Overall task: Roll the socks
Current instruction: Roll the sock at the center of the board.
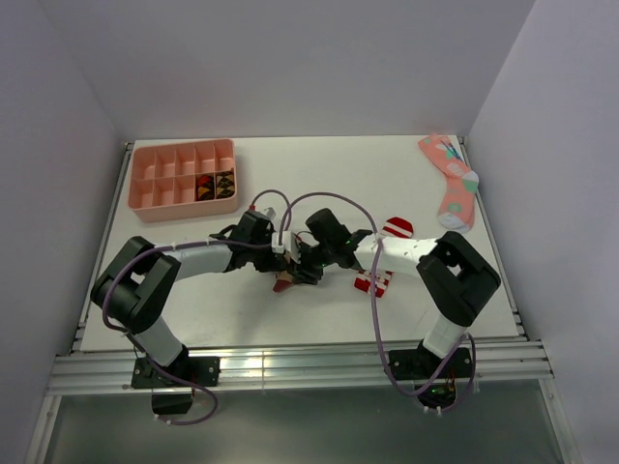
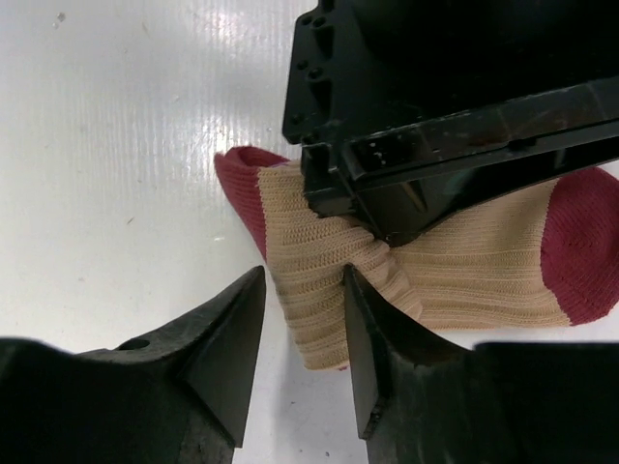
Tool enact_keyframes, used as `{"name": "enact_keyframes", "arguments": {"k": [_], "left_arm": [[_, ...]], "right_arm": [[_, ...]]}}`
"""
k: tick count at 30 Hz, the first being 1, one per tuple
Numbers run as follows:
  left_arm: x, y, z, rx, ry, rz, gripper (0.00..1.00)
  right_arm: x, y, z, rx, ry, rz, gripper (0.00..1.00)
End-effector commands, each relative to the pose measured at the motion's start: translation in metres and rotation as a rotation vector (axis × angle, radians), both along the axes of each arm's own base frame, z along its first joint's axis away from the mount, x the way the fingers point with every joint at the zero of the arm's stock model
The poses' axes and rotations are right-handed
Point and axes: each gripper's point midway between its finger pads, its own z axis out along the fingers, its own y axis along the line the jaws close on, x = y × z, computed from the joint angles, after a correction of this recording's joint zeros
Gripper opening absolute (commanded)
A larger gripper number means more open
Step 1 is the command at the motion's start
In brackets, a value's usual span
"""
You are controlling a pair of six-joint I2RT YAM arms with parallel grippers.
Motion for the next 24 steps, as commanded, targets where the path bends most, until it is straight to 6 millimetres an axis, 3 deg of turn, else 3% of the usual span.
{"name": "enact_keyframes", "arguments": {"k": [1, 14, 18, 20, 24], "left_arm": [[-0.073, 0.088, -0.075, 0.383, 0.259, 0.013, 0.0], [-0.072, 0.089, -0.077, 0.368, 0.265, 0.033, 0.0], [-0.068, 0.08, -0.073, 0.3, 0.249, 0.061, 0.0], [-0.069, 0.078, -0.07, 0.282, 0.238, 0.063, 0.0], [-0.064, 0.071, -0.06, 0.235, 0.21, 0.074, 0.0]], "right_arm": [[0.015, 0.004, -0.005, -0.028, -0.031, -0.058, 0.48], [0.022, 0.009, -0.018, -0.089, -0.023, -0.087, 0.58], [0.021, 0.01, -0.024, -0.12, 0.012, -0.095, 0.59], [0.023, 0.012, -0.025, -0.123, 0.023, -0.101, 0.56], [0.019, 0.013, -0.031, -0.146, 0.071, -0.101, 0.43]]}}
